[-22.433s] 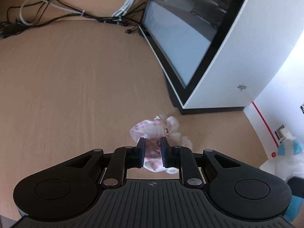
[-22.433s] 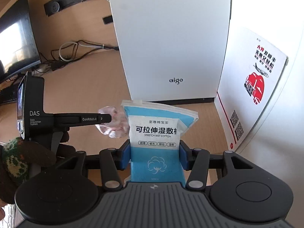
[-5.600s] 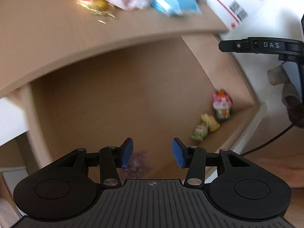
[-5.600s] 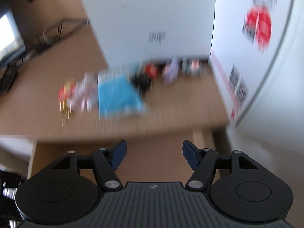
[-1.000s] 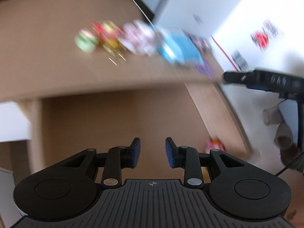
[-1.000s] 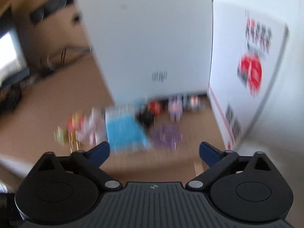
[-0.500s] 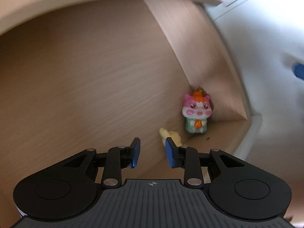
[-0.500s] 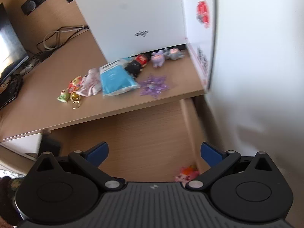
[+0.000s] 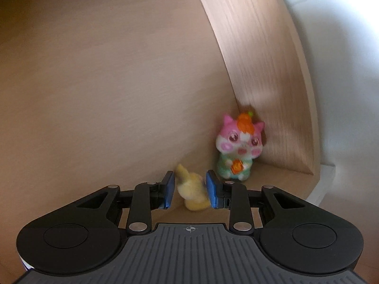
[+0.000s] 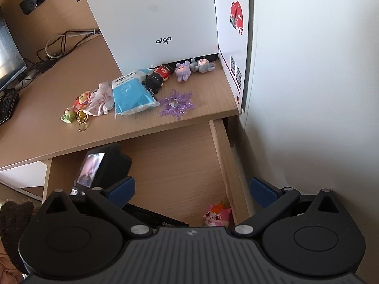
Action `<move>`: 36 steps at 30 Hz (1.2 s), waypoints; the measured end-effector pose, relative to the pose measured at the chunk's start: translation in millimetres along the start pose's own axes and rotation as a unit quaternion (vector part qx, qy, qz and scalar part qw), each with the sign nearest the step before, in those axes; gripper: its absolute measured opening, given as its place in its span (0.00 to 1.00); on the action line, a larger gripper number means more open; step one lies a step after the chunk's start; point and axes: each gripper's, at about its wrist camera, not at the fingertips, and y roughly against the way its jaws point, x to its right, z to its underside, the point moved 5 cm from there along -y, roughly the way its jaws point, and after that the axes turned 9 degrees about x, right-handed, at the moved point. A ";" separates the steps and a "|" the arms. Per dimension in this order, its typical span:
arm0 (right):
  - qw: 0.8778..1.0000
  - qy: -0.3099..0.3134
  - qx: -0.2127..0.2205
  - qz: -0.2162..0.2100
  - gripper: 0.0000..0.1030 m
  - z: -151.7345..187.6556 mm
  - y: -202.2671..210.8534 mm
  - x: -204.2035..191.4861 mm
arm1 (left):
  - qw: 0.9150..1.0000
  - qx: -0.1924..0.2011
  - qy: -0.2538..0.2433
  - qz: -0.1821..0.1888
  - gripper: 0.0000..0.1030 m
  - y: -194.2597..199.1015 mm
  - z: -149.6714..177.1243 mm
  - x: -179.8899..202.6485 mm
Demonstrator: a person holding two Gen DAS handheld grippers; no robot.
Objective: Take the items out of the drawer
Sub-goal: 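Grasp the yellow bunny with the left tool while the right tool grasps the pink cat figure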
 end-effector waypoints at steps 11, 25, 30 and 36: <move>1.000 0.009 -0.008 0.015 1.00 -3.4 -7.4 -3.0 | 0.997 0.051 -0.043 0.024 0.29 27.3 13.1 -4.4; 0.974 -0.061 -0.216 0.021 0.55 38.3 -94.6 -2.8 | 0.965 0.259 0.045 0.022 0.29 186.0 32.7 -115.4; 0.954 -0.029 -0.276 0.112 0.55 53.7 -125.7 -3.8 | 0.956 0.283 0.052 0.055 0.29 201.4 45.6 -136.0; 0.928 0.061 -0.305 0.203 0.53 83.6 -172.5 -18.3 | 0.952 0.286 0.065 0.087 0.29 215.5 59.7 -149.9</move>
